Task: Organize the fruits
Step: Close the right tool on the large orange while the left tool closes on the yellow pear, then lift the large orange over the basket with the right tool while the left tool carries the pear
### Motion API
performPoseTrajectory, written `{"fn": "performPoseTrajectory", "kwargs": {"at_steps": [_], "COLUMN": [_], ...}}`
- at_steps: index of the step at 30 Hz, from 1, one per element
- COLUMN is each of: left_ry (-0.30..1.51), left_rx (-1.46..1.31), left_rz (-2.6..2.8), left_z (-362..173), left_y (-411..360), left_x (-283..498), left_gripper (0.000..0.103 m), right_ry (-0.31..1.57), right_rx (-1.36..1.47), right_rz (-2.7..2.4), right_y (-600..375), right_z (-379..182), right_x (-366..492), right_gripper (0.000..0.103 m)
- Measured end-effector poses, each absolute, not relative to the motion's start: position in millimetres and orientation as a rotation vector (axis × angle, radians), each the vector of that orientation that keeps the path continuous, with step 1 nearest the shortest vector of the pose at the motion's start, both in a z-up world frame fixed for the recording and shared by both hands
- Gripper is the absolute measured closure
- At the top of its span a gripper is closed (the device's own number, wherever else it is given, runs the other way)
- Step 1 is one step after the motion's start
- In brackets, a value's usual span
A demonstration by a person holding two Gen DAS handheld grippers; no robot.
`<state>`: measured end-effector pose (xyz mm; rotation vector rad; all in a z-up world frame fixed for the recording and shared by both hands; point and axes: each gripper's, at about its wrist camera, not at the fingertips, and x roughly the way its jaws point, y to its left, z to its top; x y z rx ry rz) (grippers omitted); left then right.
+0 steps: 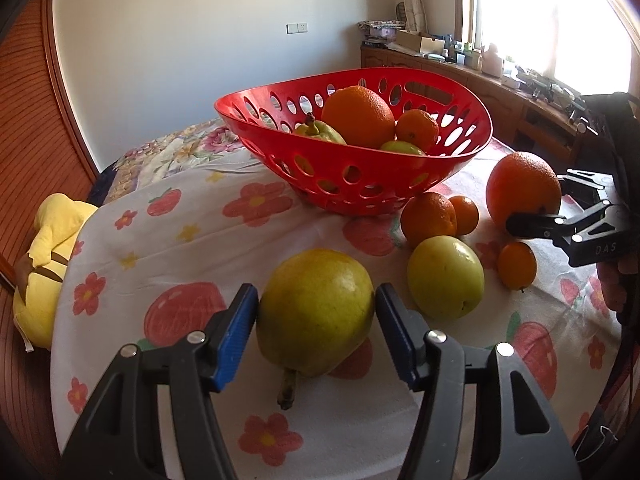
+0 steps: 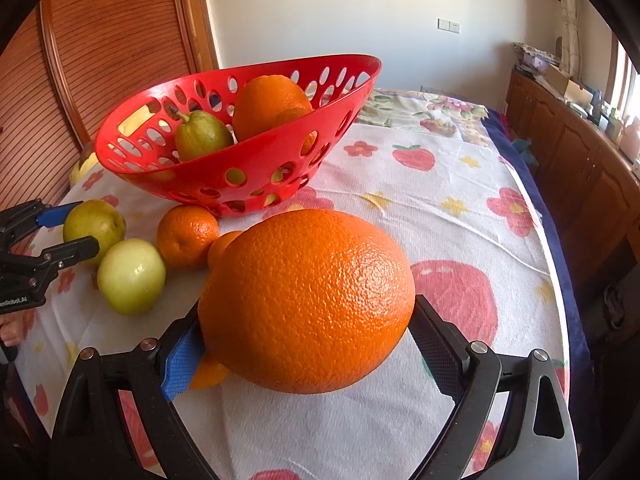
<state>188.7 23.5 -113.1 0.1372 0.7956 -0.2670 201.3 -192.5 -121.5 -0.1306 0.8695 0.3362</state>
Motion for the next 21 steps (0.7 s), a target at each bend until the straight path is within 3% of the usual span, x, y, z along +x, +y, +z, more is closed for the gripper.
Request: {"fn": "performPoseTrajectory", "kwargs": {"at_steps": [9, 21], "left_ry": [0.765, 0.62], "left_rx": [0.093, 0.039], "left_rz": [-0.272, -0.306], "left_z": [-109, -50], "left_y": [28, 40], "left_x": [183, 176], "left_gripper": [0.045, 0.045], "right_ry": [0.815, 0.677], "right_rx": [-0.125, -0.179], "right_rz": [0.353, 0.435], "right_y": [-200, -172], "right_z": [-99, -30], "right_x": [186, 188], "right_gripper": [0.009, 0.009]}}
